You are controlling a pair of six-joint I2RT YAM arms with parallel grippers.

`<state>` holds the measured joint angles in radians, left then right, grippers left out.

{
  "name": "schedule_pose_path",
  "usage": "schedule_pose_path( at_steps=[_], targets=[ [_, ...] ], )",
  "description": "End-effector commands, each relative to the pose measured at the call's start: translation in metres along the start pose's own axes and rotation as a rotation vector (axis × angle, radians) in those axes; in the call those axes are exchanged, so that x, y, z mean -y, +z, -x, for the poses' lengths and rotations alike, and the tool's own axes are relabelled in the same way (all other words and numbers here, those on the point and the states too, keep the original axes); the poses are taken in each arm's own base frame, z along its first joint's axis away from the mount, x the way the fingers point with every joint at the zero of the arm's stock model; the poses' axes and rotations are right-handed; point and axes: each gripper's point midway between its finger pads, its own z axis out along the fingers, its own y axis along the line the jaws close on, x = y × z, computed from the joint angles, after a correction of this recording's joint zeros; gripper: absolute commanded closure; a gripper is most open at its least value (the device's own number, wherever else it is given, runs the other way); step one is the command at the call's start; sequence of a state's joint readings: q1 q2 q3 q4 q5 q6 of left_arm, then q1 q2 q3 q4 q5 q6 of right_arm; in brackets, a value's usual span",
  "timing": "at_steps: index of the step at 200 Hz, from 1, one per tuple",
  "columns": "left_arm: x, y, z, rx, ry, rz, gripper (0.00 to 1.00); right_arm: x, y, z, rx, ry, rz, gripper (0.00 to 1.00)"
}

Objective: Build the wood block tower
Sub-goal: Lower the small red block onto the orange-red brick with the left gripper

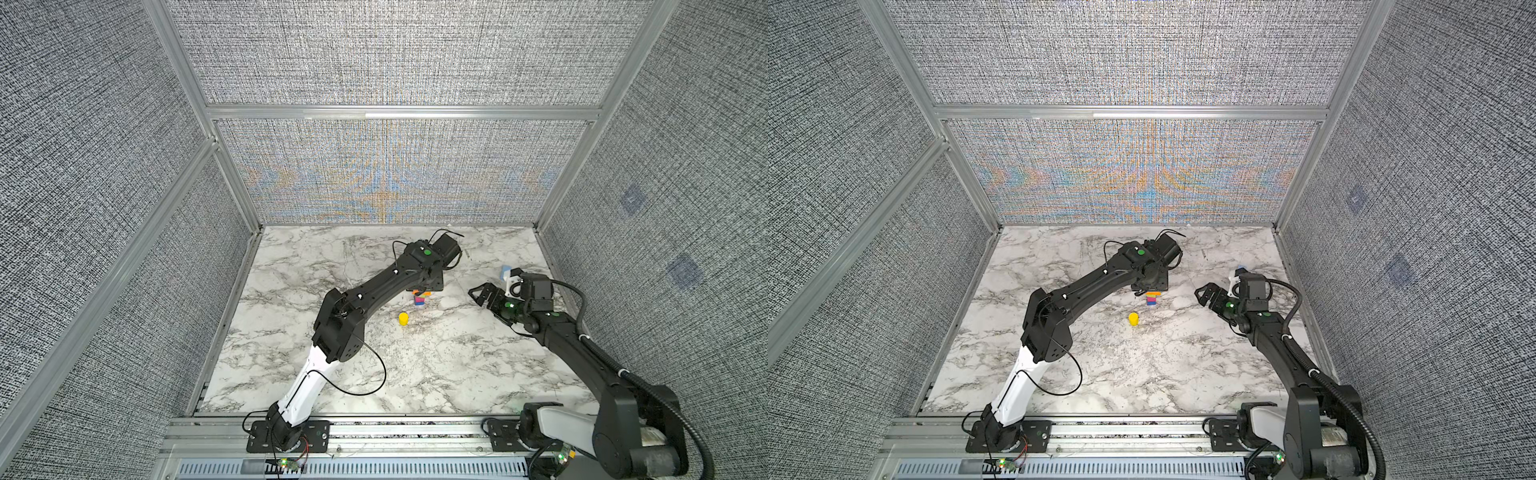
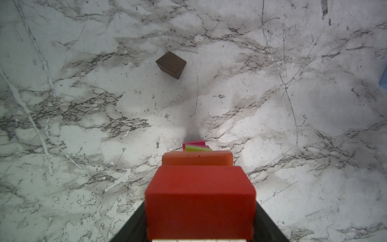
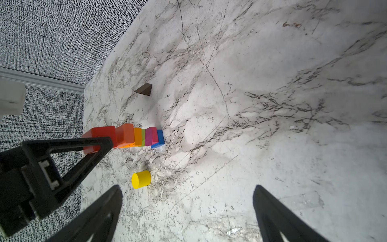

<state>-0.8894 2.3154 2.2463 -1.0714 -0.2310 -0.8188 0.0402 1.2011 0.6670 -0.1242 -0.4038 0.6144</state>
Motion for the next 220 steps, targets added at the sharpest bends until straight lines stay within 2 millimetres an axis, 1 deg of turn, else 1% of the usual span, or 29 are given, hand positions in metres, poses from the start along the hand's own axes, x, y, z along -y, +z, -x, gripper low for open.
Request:
schedule_pose_path(
  at_steps=[1,110,220],
  targets=[
    [-0.0019,-0.0011,0.0042,0.018,0.017,0.01,0.5,-0.0021,0.0003,0.0005,0.004,-0.006,0.012,0.01],
    [-0.0047,0.0029,0.006,0.029,0.042,0.029,0.49,-0.0006,0.0013,-0.0001,0.002,-0.003,0.008,0.01],
    [-0.0009,0.0052,0.009,0.037,0.05,0.02,0.47,0.0003,0.0023,-0.0004,0.0,-0.005,0.005,0.01]
  ],
)
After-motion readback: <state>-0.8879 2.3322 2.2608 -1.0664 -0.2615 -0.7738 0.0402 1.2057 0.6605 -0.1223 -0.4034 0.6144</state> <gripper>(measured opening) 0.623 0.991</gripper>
